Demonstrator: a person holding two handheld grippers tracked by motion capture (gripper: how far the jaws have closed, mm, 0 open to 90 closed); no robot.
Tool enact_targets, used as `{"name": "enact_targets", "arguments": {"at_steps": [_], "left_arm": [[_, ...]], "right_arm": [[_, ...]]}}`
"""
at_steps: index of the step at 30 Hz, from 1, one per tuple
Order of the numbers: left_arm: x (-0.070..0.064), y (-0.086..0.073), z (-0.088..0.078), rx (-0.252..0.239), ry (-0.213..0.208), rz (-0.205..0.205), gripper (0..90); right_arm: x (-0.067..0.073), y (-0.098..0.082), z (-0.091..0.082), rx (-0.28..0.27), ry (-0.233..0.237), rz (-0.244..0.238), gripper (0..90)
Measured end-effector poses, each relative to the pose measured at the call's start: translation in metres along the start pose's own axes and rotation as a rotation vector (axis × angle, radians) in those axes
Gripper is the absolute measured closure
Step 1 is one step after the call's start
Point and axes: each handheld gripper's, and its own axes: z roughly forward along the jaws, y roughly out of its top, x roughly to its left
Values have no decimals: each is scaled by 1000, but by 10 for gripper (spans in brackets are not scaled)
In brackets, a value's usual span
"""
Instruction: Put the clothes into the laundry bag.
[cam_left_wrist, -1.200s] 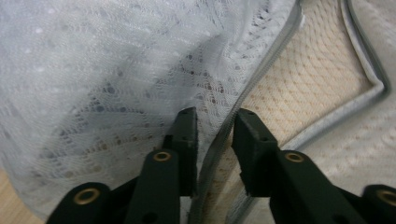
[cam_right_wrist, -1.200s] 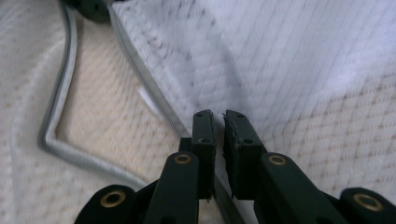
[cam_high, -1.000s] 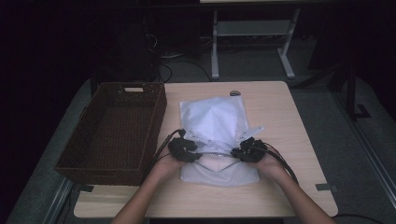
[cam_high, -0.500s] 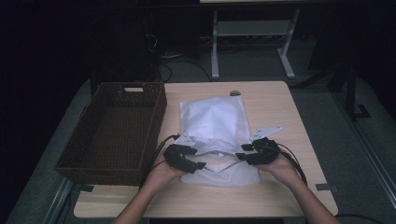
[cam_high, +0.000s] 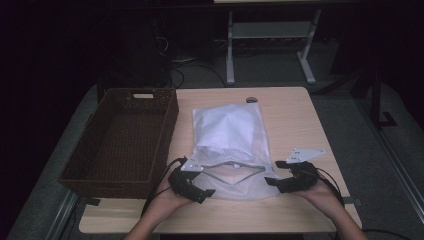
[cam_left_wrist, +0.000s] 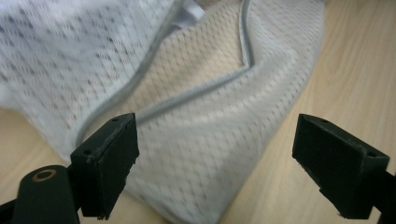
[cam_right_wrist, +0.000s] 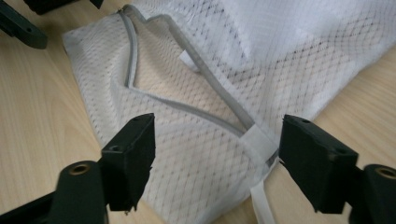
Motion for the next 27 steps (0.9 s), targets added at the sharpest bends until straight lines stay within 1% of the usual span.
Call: {"name": "enact_targets", "arguments": {"at_steps": [4, 6, 7, 9, 10, 13, 14, 16, 18, 21, 25, 27], "left_arm": [[-6, -11, -4, 6, 3, -5, 139], [-9, -17, -5, 10, 1, -8, 139], [-11, -19, -5, 15, 4, -8, 139], [-14, -23, -6, 33, 24, 10, 137], [-15, -25, -6, 36, 27, 9, 137], [-15, -29, -4, 21, 10, -18, 137], [-15, -30, -3, 22, 14, -15, 137], [-15, -30, 0, 31, 17, -6, 137], [-14, -31, 1, 35, 15, -1, 137], [-13, -32, 0, 35, 18, -9, 137], [-13, -35, -2, 38, 27, -10, 137], [-13, -35, -4, 29, 32, -16, 137]], "right_arm": [[6, -11, -6, -11, -29, 8, 197], [9, -17, -8, -11, -35, 15, 181], [11, -20, -9, -10, -44, 17, 175], [14, -26, -10, -4, -57, 15, 159], [15, -30, -11, -5, -60, 12, 155], [18, -39, -11, -1, -73, 18, 148], [18, -41, -10, 5, -73, 15, 140], [18, -40, -8, 20, -76, 1, 137], [15, -40, -6, 11, -80, 2, 137], [11, -41, -4, 4, -72, 20, 137], [10, -40, -2, 2, -61, 8, 137], [9, -39, -2, -3, -56, 6, 137]]}}
